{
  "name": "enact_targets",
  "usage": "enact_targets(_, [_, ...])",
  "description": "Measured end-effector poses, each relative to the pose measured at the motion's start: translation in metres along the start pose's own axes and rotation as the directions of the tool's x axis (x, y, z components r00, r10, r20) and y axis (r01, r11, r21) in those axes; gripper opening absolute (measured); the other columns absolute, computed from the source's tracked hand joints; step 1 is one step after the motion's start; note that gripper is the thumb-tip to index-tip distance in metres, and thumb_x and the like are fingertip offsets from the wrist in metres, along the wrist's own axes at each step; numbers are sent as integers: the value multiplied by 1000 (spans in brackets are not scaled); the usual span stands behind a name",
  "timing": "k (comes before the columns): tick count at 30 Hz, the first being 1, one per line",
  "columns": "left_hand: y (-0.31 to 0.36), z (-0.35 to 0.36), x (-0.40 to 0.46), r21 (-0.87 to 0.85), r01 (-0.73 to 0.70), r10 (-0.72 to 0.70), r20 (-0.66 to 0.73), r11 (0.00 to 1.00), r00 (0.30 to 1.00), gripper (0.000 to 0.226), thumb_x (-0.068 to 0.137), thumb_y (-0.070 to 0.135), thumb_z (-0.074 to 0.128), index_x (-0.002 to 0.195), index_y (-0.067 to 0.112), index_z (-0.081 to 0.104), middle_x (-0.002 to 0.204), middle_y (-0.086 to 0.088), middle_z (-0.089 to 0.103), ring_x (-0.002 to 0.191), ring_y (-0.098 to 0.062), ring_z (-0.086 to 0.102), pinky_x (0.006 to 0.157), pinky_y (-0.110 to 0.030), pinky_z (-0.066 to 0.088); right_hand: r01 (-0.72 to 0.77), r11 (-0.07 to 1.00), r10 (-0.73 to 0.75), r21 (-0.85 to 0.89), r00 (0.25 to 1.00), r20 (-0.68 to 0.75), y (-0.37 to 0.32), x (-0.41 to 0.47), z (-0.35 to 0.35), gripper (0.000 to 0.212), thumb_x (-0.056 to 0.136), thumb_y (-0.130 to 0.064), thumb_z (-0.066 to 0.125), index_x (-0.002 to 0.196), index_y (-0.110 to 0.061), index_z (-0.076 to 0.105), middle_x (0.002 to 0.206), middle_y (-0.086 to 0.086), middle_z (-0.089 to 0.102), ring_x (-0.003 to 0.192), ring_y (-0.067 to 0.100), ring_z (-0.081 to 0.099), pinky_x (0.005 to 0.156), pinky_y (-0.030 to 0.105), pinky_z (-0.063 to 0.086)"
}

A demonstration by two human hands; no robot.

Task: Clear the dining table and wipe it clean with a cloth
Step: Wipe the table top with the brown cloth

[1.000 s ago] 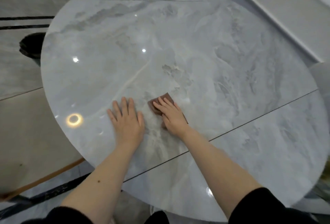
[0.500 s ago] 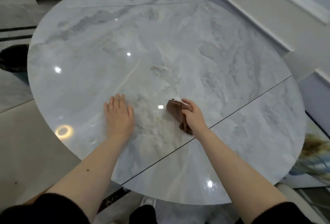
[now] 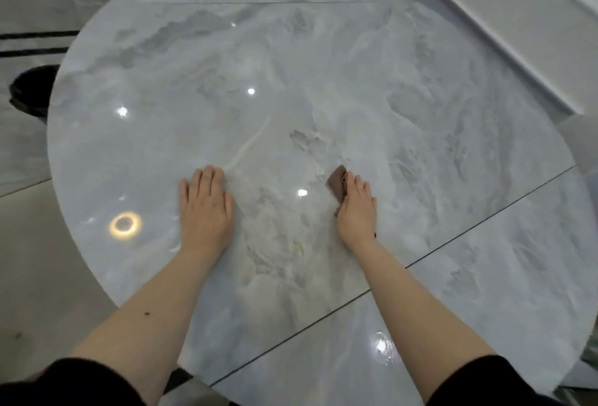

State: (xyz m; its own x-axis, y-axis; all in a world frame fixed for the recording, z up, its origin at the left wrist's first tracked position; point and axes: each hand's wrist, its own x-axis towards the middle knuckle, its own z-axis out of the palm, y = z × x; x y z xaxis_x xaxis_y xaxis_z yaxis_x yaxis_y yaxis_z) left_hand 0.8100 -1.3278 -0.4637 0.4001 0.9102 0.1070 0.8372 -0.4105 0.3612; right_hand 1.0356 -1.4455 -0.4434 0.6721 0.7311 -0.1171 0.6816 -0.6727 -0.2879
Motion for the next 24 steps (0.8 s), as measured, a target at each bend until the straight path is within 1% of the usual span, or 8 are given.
enact_targets(4, [-1, 6, 2, 8, -8, 8, -29, 1000, 1000, 57, 89, 31, 27, 132, 0, 48, 137, -19, 49, 130, -36, 43, 111, -52, 22, -10, 1000, 10, -21, 1000, -2, -25, 52, -1, 72, 91, -8, 45, 151, -16, 5, 159, 3, 11, 146, 23, 8, 117, 42, 11])
enact_targets(7, [-3, 8, 2, 34, -22, 23, -42, 999, 999, 54, 89, 29, 30, 131, 0, 50, 136, -19, 51, 128, -35, 45, 111, -52, 25, 93, 995, -93, -27, 996, -2, -49, 81, 8, 70, 90, -4, 42, 151, -17, 10, 157, 3, 16, 145, 24, 11, 118, 46, 9])
enact_targets(9, [-3, 10, 3, 48, -18, 21, -51, 999, 998, 54, 89, 29, 30, 131, 1, 50, 137, -18, 51, 129, -34, 45, 111, -50, 24, 171, 985, -171, -15, 985, -14, -65, 90, 17, 69, 89, -1, 39, 150, -19, 15, 156, 1, 21, 145, 22, 13, 118, 44, 6])
enact_targets(15, [-4, 9, 2, 44, -10, 12, -33, 999, 999, 56, 91, 29, 24, 134, 2, 47, 140, -16, 47, 133, -32, 40, 114, -48, 19, 410, 912, -410, 20, 910, 58, -85, 54, 28, 69, 88, 0, 40, 150, -22, 19, 157, -1, 21, 146, 17, 14, 117, 37, 5])
enact_targets(17, [-5, 7, 2, -3, -13, 12, -53, 1000, 999, 56, 91, 28, 24, 135, 1, 46, 140, -16, 47, 133, -32, 40, 115, -47, 17, 453, 891, -455, 42, 888, 74, -82, 29, 26, 68, 87, 0, 39, 149, -22, 21, 156, -2, 23, 145, 16, 15, 117, 36, 4])
enact_targets(20, [-5, 4, 0, -164, -23, 7, -97, 986, 995, 54, 90, 23, 26, 136, -1, 44, 139, -18, 47, 132, -31, 41, 116, -43, 16, 542, 838, -546, 68, 833, 88, -72, -10, 27, 67, 87, 1, 39, 149, -20, 24, 154, -2, 27, 145, 17, 18, 119, 36, 4])
enact_targets(22, [-6, 1, -2, -266, -52, 18, -128, 963, 992, 51, 90, 19, 30, 134, -3, 45, 136, -20, 49, 129, -33, 42, 116, -45, 20, 579, 809, -586, 101, 806, 77, -62, -37, 30, 65, 87, 1, 38, 148, -20, 27, 153, -1, 30, 144, 18, 21, 117, 34, 2])
enact_targets(24, [-7, -2, -4, -301, -73, 30, -145, 951, 989, 50, 90, 19, 30, 131, -4, 48, 132, -23, 51, 125, -36, 45, 112, -50, 27, 600, 794, -607, 100, 790, 85, -49, -61, 34, 70, 83, 2, 40, 147, -21, 28, 153, -1, 32, 144, 18, 22, 117, 34, 3])
